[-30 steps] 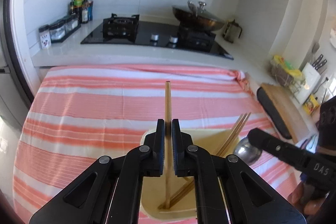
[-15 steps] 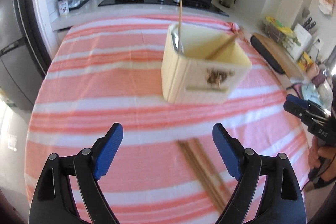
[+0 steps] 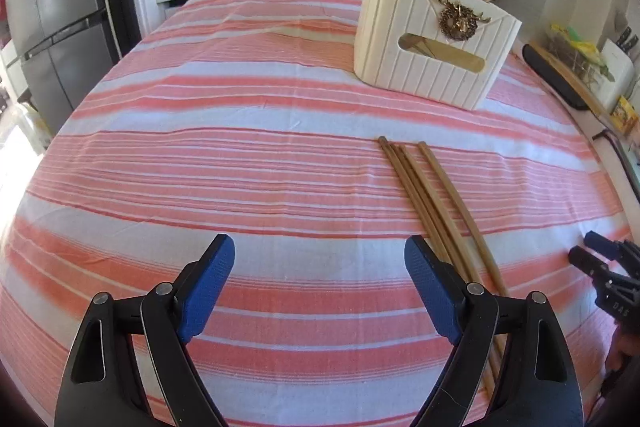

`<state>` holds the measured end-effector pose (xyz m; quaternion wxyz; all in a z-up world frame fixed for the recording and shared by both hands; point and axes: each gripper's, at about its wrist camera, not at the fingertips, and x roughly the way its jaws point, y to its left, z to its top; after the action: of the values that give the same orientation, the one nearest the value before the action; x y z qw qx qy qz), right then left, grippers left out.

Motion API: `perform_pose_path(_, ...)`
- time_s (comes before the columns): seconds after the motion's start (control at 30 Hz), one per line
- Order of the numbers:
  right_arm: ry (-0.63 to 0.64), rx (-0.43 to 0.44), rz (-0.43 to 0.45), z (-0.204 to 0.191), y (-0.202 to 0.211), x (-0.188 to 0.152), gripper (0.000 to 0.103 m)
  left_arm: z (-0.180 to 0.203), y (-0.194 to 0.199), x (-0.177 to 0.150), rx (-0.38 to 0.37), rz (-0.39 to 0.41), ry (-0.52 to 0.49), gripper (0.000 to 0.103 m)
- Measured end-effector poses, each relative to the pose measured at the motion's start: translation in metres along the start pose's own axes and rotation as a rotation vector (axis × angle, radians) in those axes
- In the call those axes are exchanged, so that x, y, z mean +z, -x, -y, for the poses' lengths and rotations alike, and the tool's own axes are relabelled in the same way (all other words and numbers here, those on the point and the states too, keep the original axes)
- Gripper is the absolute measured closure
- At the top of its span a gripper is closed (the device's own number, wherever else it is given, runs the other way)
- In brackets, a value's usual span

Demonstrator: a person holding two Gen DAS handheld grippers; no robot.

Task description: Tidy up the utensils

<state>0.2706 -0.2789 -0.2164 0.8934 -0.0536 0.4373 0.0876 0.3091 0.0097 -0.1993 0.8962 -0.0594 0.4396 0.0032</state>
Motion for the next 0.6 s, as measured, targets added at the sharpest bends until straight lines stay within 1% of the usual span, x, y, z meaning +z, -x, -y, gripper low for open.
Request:
perform_pose_path(0.1, 0.003, -0.01, 0.015, -0.0033, -0.0011, -0.0016, 0.046, -0.0037, -0.0068, -0.004, -0.005, -0.011, 0.017, 0.015)
perform_pose_path(0.17, -0.004, -0.006, 0.019, -0.0026, -0.0016, -0.0016, 0.045, -0.0029, -0.0084, -0.0058, 0.001, 0.004, 0.01, 0.015)
perform_pose_path(0.27, -0.019, 0.011, 0.021, 0.0006, -0.0021, -0.002, 0.043, -0.0008, -0.0093, -0.006, -0.002, 0.0, -0.003, 0.011)
perform_pose_path(0.33, -0.016, 0.022, 0.02, 0.0001, -0.0026, -0.0022, 0.039, -0.0007, -0.0103, -0.0059, -0.004, 0.0, -0.004, 0.01)
perform_pose_path(0.6, -0.006, 0.012, 0.018, -0.0027, -0.0038, -0.0018, 0.037, -0.0042, -0.0092, -0.0069, -0.015, 0.005, 0.013, 0.008)
